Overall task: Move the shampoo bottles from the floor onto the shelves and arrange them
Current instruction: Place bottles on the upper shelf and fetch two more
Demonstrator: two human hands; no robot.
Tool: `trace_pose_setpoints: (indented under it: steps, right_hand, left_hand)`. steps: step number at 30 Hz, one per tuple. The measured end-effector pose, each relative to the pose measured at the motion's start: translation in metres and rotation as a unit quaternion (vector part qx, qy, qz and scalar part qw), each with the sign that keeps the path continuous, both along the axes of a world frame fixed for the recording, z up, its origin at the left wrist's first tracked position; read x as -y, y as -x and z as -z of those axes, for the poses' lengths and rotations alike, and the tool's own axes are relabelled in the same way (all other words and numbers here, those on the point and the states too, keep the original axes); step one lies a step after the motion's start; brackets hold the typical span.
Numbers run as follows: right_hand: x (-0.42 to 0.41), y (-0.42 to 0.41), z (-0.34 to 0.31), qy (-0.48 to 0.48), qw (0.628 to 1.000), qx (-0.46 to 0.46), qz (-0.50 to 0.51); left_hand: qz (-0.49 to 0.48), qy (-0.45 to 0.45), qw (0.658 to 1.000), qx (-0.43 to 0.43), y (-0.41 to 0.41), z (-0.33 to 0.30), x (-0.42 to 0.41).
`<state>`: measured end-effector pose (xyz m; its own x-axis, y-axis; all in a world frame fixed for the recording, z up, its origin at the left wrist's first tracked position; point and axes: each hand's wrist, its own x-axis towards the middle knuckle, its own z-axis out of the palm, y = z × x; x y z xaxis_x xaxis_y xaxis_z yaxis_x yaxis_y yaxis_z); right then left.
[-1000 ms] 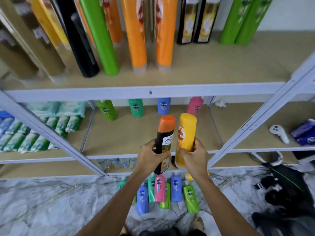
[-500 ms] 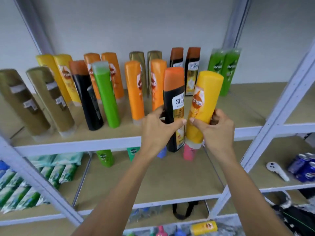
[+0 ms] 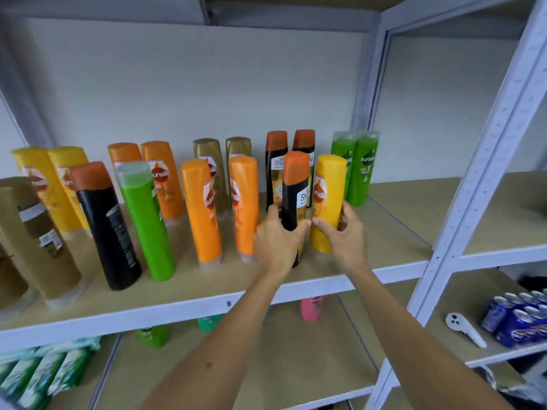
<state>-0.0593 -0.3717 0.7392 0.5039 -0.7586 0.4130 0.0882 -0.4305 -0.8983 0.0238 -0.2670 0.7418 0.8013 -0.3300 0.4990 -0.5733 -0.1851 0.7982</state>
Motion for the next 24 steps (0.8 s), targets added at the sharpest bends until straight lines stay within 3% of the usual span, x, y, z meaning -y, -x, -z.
trace_pose_setpoints:
  steps: [6,10,13,24]
  right_hand:
    - [0.008,0.0,0.016,-0.09,0.992,0.047,-0.078]
    - [0.023,0.002,0.023,-0.115,0.985,-0.012,-0.128]
    - [0.025,-0.004,0.029,-0.067,0.991,-0.072,-0.089]
    - [0.03,-0.02,0.032,-0.074,0.993,-0.091,-0.026]
  left_hand:
    - [0.092,0.036,0.993,-0.065,-0.007,0.01,0.013]
    - [0.188,-0.039,0.976,-0.107,-0.013,0.03,0.002]
    - [0.166,-0.057,0.979,-0.104,-0.017,0.032,0.002]
    - [0.102,-0.064,0.985,-0.124,-0.018,0.026,0.015]
